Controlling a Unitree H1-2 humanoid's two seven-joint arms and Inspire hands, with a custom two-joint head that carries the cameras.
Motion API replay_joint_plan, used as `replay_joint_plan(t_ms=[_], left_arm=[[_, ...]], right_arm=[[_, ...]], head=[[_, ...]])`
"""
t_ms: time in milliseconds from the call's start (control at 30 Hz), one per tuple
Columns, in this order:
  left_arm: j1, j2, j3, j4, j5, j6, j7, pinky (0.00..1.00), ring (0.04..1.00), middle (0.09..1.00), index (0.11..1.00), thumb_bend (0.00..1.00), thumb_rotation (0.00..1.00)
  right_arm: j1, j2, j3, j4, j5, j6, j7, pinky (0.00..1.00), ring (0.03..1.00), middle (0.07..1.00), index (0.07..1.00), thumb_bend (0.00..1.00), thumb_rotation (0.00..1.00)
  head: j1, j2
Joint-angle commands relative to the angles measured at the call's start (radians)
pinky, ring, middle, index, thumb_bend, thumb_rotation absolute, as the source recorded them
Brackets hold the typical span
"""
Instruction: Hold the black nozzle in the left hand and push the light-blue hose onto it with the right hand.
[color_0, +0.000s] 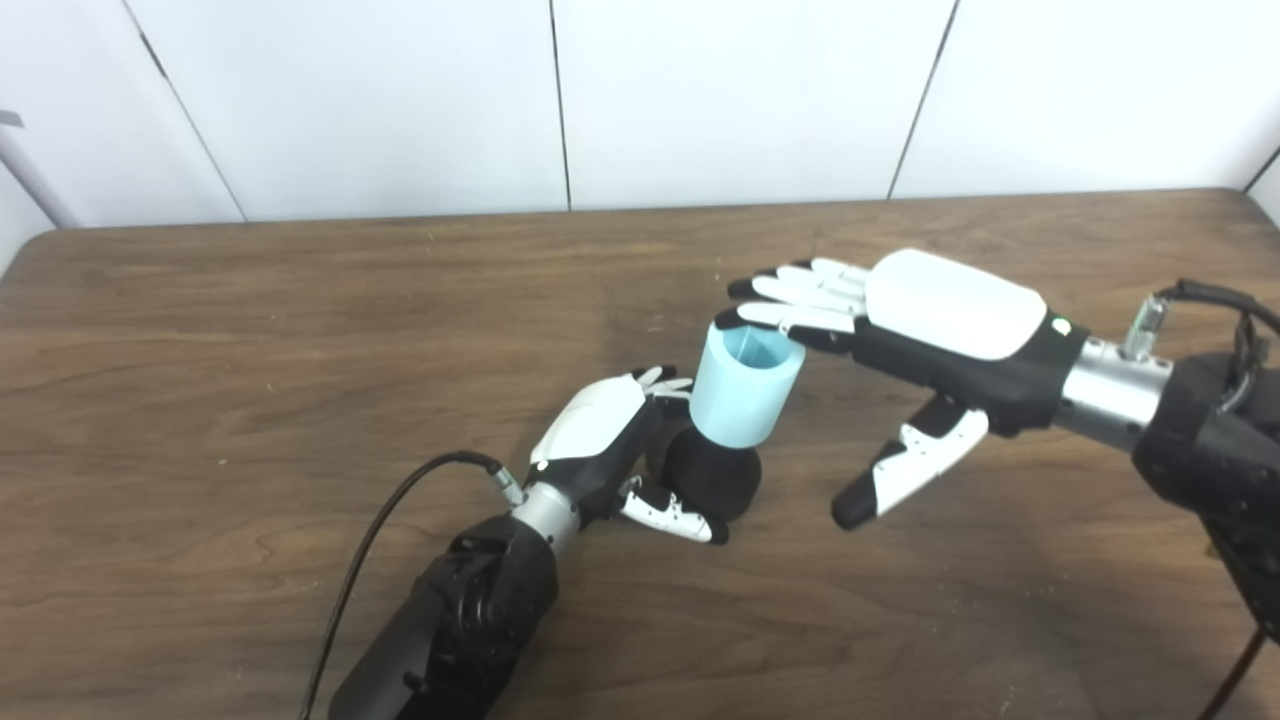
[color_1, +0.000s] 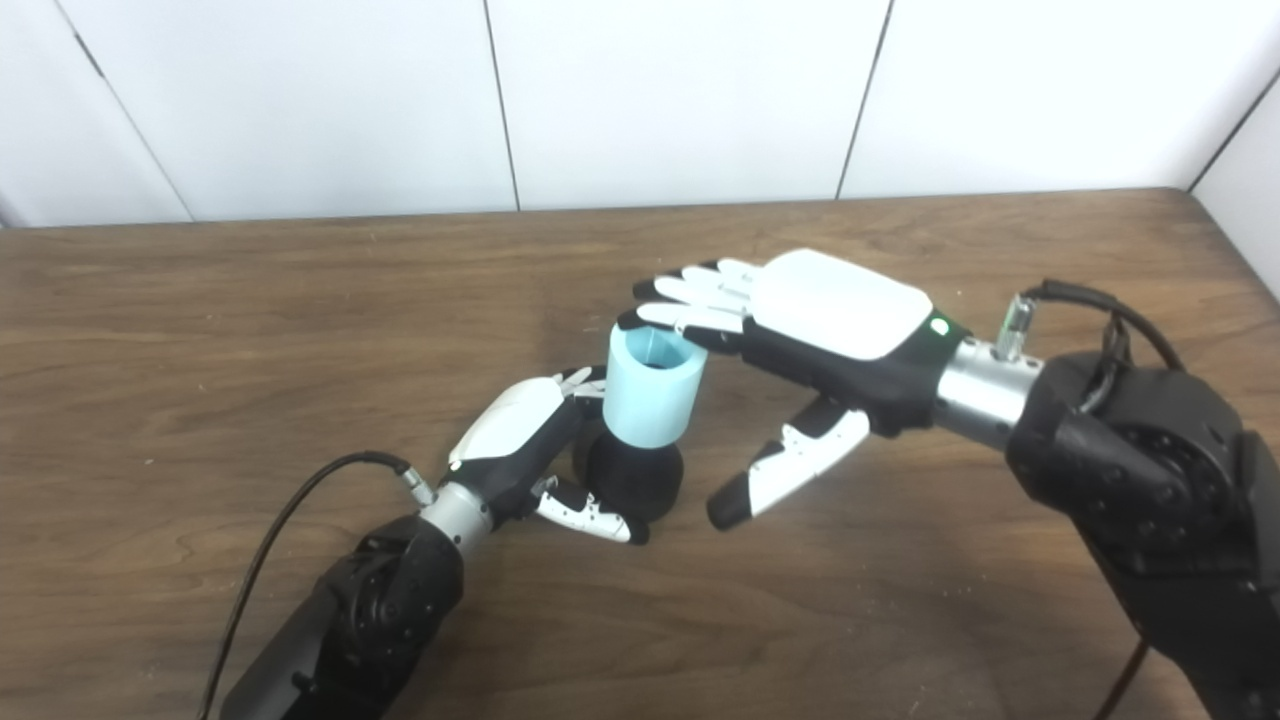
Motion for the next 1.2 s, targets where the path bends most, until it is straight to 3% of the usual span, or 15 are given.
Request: replay_joint_plan(t_ms=[0, 400, 833, 1167], left_arm=[[0.081, 0.044, -0.019, 0.076, 0.021, 0.059, -0.063, 1.00, 1.000, 0.879, 0.481, 0.52, 0.05], [0.082, 0.039, 0.001, 0.095, -0.006, 0.044, -0.069, 1.00, 1.000, 0.877, 0.481, 0.52, 0.05], [0.072, 0.042, -0.015, 0.098, 0.004, 0.054, -0.089, 1.00, 1.000, 0.877, 0.481, 0.52, 0.05], [0.066, 0.043, -0.018, 0.094, 0.003, 0.058, -0.097, 1.00, 1.000, 0.877, 0.481, 0.52, 0.05]], right_arm=[[-0.007, -0.013, -0.022, -0.016, 0.012, -0.050, -0.050, 1.00, 1.000, 1.000, 0.975, 0.73, 1.00], [0.038, 0.004, -0.039, -0.010, 0.020, -0.126, -0.118, 1.00, 1.000, 1.000, 0.999, 0.72, 1.00], [-0.011, 0.052, -0.054, -0.052, 0.046, -0.060, -0.125, 1.00, 1.000, 1.000, 0.982, 0.65, 0.97], [0.007, 0.064, -0.039, -0.029, 0.025, -0.109, -0.133, 1.00, 1.000, 1.000, 0.974, 0.64, 0.98]], head=[[-0.001, 0.001], [-0.007, 0.005], [-0.001, 0.004], [-0.001, 0.004]])
